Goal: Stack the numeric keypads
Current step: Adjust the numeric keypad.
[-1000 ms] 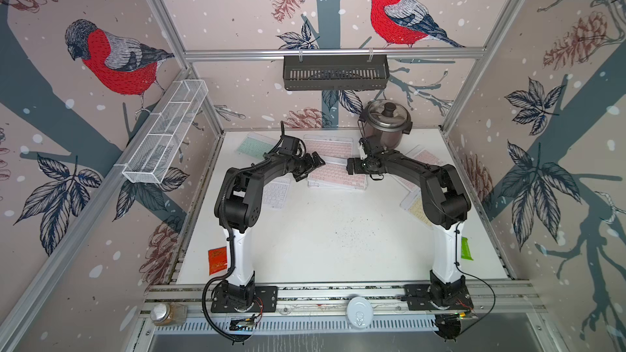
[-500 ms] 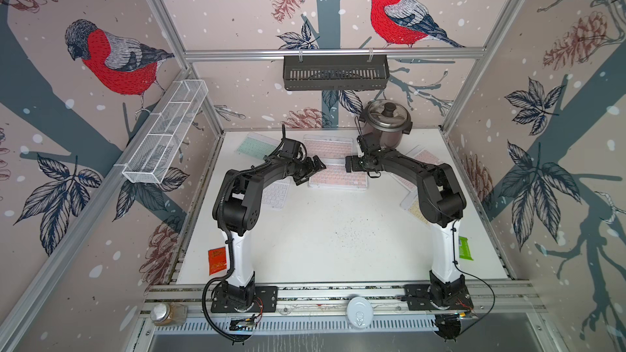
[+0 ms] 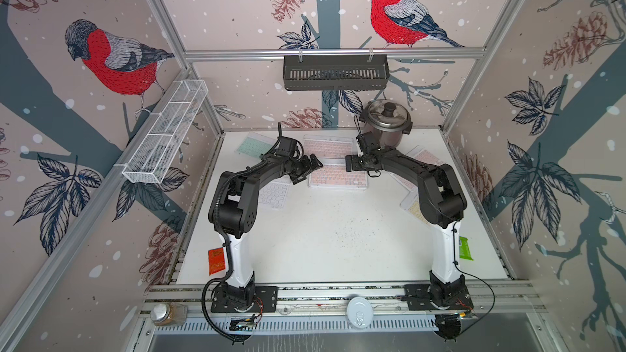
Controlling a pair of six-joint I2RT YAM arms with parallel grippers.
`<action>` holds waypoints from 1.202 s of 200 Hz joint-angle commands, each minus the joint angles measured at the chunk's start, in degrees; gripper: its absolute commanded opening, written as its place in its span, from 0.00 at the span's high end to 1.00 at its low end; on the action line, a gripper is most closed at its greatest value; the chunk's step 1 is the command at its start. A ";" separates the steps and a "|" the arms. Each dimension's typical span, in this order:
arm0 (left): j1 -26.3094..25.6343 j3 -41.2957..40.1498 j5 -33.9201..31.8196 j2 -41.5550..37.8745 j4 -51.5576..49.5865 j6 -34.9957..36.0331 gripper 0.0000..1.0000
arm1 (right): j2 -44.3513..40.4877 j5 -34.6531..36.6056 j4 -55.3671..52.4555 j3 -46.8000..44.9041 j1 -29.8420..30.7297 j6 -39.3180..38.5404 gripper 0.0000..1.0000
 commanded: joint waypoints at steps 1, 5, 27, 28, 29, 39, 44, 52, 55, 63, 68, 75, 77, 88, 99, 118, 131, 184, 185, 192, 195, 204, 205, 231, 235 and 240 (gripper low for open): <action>0.82 -1.21 -0.95 -2.18 -1.99 1.39 0.02 | -3.23 -0.93 1.00 -2.86 0.04 -0.62 0.00; 0.88 -1.55 -1.05 -2.54 -2.09 1.52 0.02 | -3.90 -0.99 1.23 -3.72 0.00 -0.59 0.00; 0.80 -3.96 -0.66 -4.21 -1.76 1.46 0.01 | -8.27 -0.61 3.14 -10.37 0.31 0.00 0.00; 0.82 -4.10 -0.63 -4.29 -1.65 1.42 0.01 | -8.42 -0.63 3.23 -10.69 0.33 0.06 0.00; 0.82 -4.30 -0.62 -4.38 -1.56 1.40 0.01 | -8.64 -0.64 3.31 -11.16 0.34 0.08 0.00; 0.76 -5.82 -0.34 -5.13 -1.00 1.21 0.02 | -10.44 -0.97 4.25 -14.68 0.60 0.10 0.00; 0.82 -6.57 -0.23 -5.44 -0.77 1.19 0.02 | -11.48 -0.91 4.77 -16.31 0.81 0.11 0.00; 0.83 -7.58 0.00 -5.80 -0.22 1.03 0.02 | -12.88 -0.65 5.64 -19.19 1.23 0.05 0.00; 0.80 -7.88 0.01 -5.98 0.03 0.98 0.01 | -13.59 -0.50 6.10 -20.47 1.33 0.02 0.00; 0.73 -8.80 0.14 -6.22 0.50 0.85 0.01 | -15.15 -0.42 7.52 -23.19 1.79 0.08 0.00; 0.66 -9.22 0.34 -6.31 0.85 0.74 0.02 | -16.12 -0.46 8.26 -24.77 1.99 0.24 0.00; 0.49 -9.65 0.52 -6.19 1.21 0.62 0.01 | -17.12 -0.82 9.08 -26.59 2.31 0.61 0.00; 0.48 -9.75 0.53 -6.11 1.33 0.62 0.02 | -17.42 -0.95 9.32 -26.90 2.38 0.70 0.00; 0.38 -10.10 0.76 -5.51 1.91 0.34 0.01 | -17.83 -1.71 10.17 -28.43 2.84 0.97 0.00; 0.29 -10.13 1.31 -4.72 2.85 -0.31 0.02 | -17.00 -1.15 10.24 -28.44 3.15 1.25 0.00; -0.05 -9.34 2.01 -3.50 4.07 -1.27 0.02 | -15.15 -0.03 10.59 -27.24 3.57 1.23 0.00; -0.23 -7.94 1.88 -2.77 3.83 -1.11 0.01 | -13.49 -0.23 11.08 -26.24 3.61 1.12 0.00; -0.33 -5.47 1.96 -0.34 3.37 -1.27 0.01 | -8.31 -0.98 11.61 -22.65 3.61 0.51 0.00; -0.28 -5.47 2.00 -0.34 3.37 -1.31 0.02 | -8.32 -0.99 11.63 -22.63 3.65 0.53 0.00; -0.28 -5.41 1.99 -0.26 3.37 -1.23 0.02 | -8.23 -1.07 11.57 -22.37 3.83 0.55 0.00; -0.26 -5.41 1.87 -0.21 3.29 -1.14 0.02 | -8.23 -1.08 11.53 -22.34 3.93 0.41 0.00; -0.30 -5.38 1.76 -0.16 2.96 -0.94 0.02 | -8.26 -1.08 11.53 -22.28 4.15 0.42 0.00; -0.26 -5.34 1.68 -0.16 2.94 -0.92 0.01 | -8.28 -1.13 11.52 -22.33 4.13 0.45 0.00; -0.24 -5.54 1.40 -0.38 2.58 -0.80 0.02 | -9.06 -2.14 11.23 -22.67 4.47 0.42 0.00; -0.23 -5.51 1.31 -0.40 2.47 -0.74 0.02 | -9.43 -2.26 11.19 -22.91 4.53 0.45 0.00; -0.26 -5.43 1.28 -0.51 2.26 -0.58 0.02 | -9.92 -2.50 11.22 -23.24 4.57 0.51 0.00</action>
